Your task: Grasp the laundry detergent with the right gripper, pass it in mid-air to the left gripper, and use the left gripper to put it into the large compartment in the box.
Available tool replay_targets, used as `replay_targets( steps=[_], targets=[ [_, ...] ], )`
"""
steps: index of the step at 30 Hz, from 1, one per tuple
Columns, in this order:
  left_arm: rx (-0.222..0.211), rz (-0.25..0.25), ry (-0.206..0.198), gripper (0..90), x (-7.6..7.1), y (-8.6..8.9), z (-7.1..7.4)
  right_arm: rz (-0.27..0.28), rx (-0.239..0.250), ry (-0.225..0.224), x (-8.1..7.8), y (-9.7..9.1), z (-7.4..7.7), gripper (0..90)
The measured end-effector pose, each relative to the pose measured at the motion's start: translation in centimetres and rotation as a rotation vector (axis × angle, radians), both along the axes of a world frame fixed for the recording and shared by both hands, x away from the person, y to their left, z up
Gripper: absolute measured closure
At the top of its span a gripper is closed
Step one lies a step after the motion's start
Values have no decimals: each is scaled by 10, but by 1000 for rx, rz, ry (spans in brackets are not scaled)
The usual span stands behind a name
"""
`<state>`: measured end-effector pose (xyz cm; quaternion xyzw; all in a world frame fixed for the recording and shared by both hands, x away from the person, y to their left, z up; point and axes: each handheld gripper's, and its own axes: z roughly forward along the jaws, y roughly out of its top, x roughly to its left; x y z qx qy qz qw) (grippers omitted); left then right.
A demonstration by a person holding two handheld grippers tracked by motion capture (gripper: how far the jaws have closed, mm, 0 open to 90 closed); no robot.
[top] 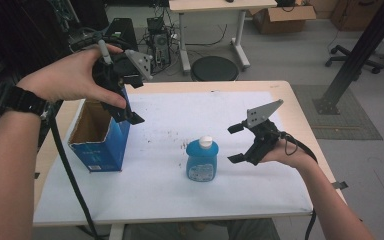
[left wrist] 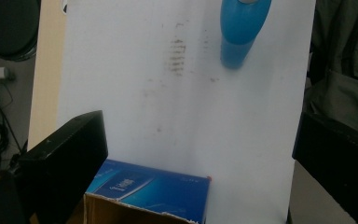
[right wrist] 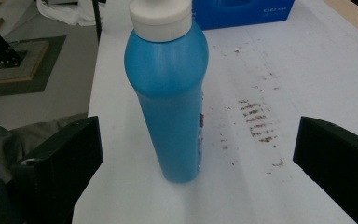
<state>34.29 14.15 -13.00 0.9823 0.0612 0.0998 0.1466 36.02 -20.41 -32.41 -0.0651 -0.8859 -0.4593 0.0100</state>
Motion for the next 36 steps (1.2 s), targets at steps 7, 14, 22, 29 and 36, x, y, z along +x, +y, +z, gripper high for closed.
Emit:
replay_targets(
  steps=[7,14,22,29,36],
  targets=[
    [4,-2,4,38,-1,0,-1,3,31,8,-2,10,-12,12],
    [4,-3,3,38,-2,0,-2,2,46,33,-4,23,-30,12],
    [0,-1,2,38,-4,0,-2,-5,71,45,-6,33,-43,17],
    [1,0,2,38,-3,0,-3,-10,91,48,-5,41,-53,22],
    [2,6,7,38,-4,2,-5,-11,98,42,-6,53,-61,31]
  ],
)
